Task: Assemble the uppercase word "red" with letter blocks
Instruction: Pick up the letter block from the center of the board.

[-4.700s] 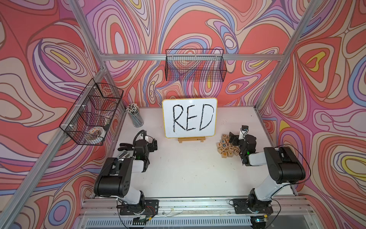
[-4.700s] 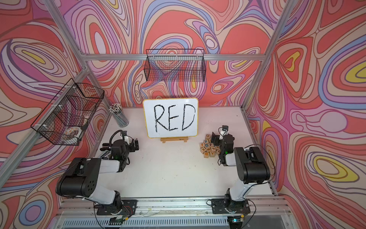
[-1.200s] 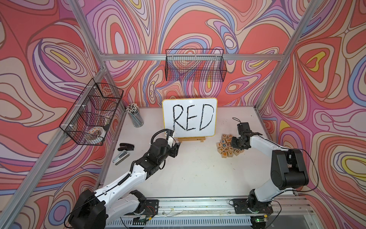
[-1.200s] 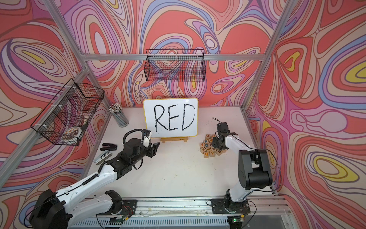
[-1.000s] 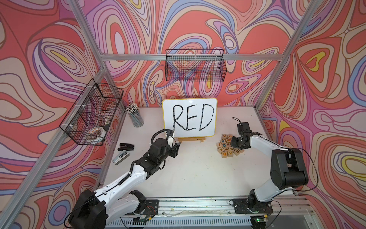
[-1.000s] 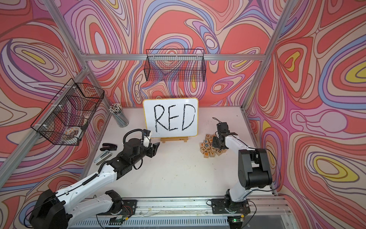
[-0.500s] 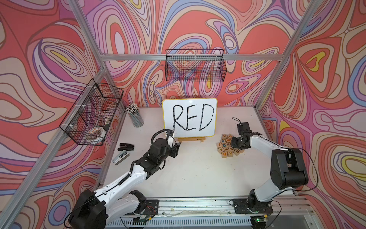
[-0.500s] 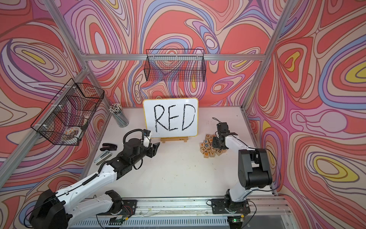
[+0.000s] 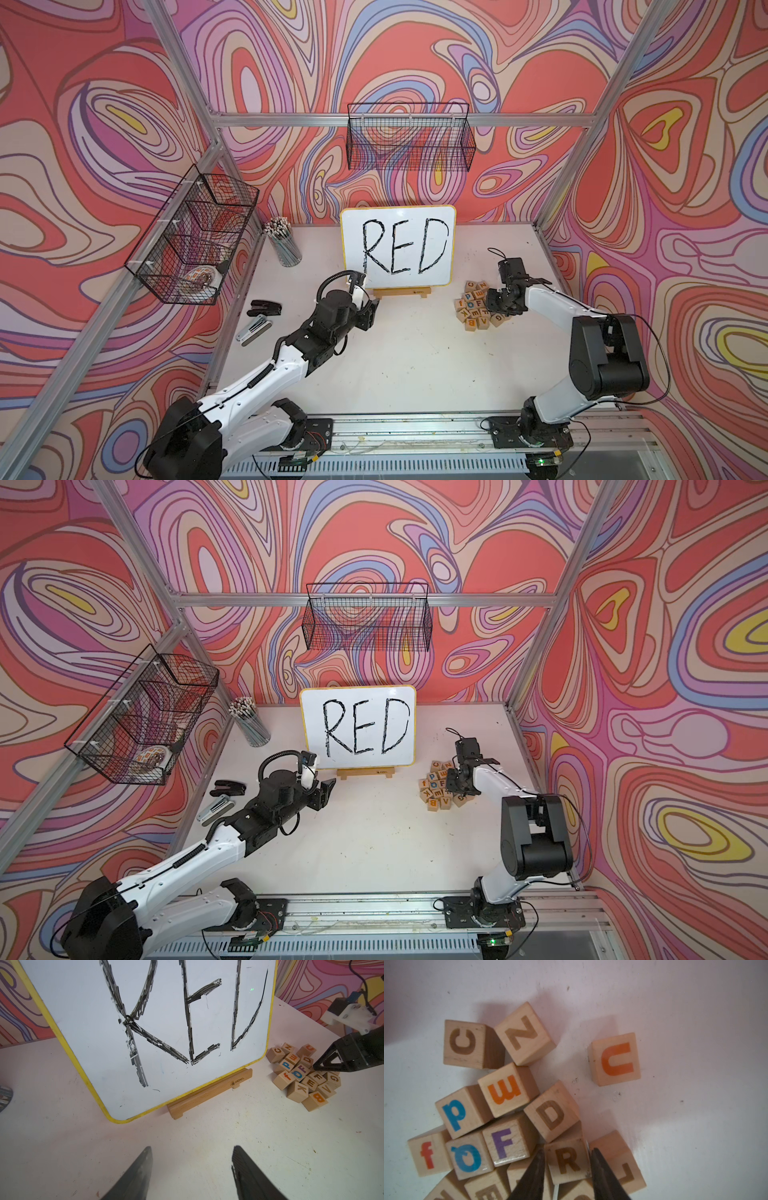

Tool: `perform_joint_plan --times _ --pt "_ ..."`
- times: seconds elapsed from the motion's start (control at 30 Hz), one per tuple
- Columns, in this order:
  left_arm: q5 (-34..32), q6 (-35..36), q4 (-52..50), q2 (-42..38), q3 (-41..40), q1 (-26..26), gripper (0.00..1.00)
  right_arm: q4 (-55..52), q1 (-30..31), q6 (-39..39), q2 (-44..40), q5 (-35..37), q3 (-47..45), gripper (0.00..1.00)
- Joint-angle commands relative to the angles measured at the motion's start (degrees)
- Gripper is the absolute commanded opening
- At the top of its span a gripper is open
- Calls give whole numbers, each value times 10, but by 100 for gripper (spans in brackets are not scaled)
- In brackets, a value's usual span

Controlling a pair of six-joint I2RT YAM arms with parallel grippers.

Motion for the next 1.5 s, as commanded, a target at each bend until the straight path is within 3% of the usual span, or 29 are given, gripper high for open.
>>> perform_joint_plan --times 0.0,0.83,1.13,1.37,1.47 --pt "5 6 6 4 12 -2 64 0 -3 2 4 8 -7 39" --pt "2 6 10 12 11 -2 64 13 -3 11 43 4 2 31" --pt "0 4 10 4 8 -2 64 4 -3 13 29 2 1 22" --pt "1 3 11 2 6 -2 64 0 -3 14 23 3 1 24" --pt "0 3 11 2 6 -2 64 1 -3 15 33 1 2 35"
